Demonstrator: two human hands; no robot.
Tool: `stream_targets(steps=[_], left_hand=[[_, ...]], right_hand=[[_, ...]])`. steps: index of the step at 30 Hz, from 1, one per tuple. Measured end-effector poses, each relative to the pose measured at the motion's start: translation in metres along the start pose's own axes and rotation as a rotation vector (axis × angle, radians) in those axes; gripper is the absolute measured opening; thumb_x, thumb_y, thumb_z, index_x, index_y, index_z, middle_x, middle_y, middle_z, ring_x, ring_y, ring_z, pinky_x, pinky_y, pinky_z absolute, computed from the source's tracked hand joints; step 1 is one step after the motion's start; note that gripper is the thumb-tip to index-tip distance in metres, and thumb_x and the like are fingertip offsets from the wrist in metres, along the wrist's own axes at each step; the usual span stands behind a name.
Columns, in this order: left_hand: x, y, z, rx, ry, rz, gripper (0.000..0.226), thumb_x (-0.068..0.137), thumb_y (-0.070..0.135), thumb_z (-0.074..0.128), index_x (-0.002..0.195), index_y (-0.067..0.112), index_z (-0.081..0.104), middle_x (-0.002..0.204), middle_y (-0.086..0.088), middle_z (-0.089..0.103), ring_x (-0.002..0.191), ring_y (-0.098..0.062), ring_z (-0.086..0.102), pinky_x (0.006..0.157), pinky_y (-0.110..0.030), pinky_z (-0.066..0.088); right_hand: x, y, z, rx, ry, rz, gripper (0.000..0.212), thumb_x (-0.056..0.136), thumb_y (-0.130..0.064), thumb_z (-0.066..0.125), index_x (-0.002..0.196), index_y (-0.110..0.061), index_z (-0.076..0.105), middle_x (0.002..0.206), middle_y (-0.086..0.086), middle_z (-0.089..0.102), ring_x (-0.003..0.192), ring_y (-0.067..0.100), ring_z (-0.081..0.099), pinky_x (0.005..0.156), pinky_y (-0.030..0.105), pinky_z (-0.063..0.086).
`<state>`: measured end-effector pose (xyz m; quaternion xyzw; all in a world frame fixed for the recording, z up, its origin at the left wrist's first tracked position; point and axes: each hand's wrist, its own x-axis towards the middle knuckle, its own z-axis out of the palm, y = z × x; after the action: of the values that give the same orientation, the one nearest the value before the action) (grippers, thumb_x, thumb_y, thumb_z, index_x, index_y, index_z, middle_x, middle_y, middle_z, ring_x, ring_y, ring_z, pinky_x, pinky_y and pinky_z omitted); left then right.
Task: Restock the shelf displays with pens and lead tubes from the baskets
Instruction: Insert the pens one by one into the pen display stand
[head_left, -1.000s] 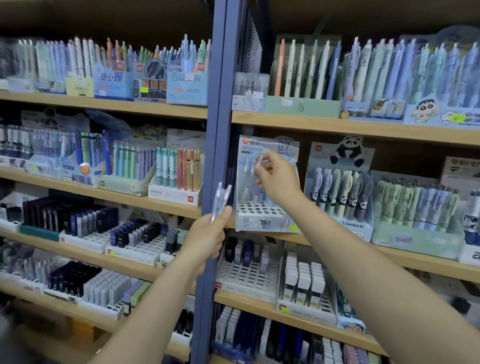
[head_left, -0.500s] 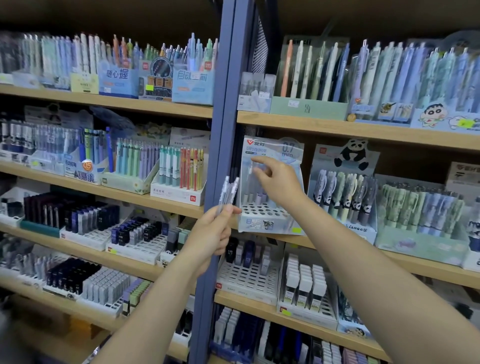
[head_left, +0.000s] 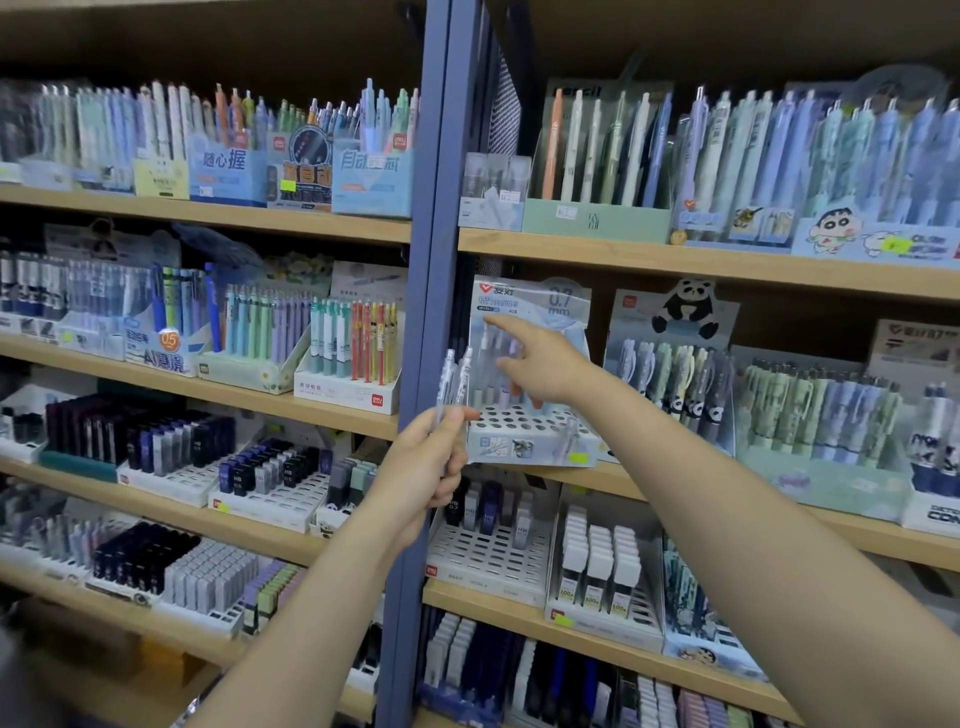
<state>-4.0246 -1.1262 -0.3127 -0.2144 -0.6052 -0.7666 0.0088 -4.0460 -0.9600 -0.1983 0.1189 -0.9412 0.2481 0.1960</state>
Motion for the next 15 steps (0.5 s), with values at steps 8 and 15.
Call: stream_targets(steps=[8, 15], left_hand=[[0.005, 0.0, 0.01, 0.023, 0.082, 0.035, 0.015, 0.098, 0.029, 0.063, 0.109, 0.019, 0.066, 0.062, 0.002, 0.044, 0.044, -0.009, 0.028, 0.038, -0.018, 0.024], [0.003, -0.002, 0.017, 0.042, 0.111, 0.032, 0.028, 0.102, 0.035, 0.055, 0.106, 0.013, 0.07, 0.066, 0.002, 0.052, 0.044, -0.011, 0.032, 0.039, -0.019, 0.025]], right_hand=[[-0.025, -0.004, 0.008, 0.459, -0.088, 0.041, 0.035, 0.097, -0.044, 0.062, 0.092, -0.01, 0.067, 0.078, 0.01, 0.071, 0.054, 0.023, 0.058, 0.05, 0.03, 0.044], [-0.034, 0.002, 0.004, 0.7, -0.054, 0.131, 0.018, 0.101, -0.018, 0.056, 0.094, -0.003, 0.065, 0.087, 0.01, 0.065, 0.062, 0.016, 0.062, 0.052, 0.026, 0.05]])
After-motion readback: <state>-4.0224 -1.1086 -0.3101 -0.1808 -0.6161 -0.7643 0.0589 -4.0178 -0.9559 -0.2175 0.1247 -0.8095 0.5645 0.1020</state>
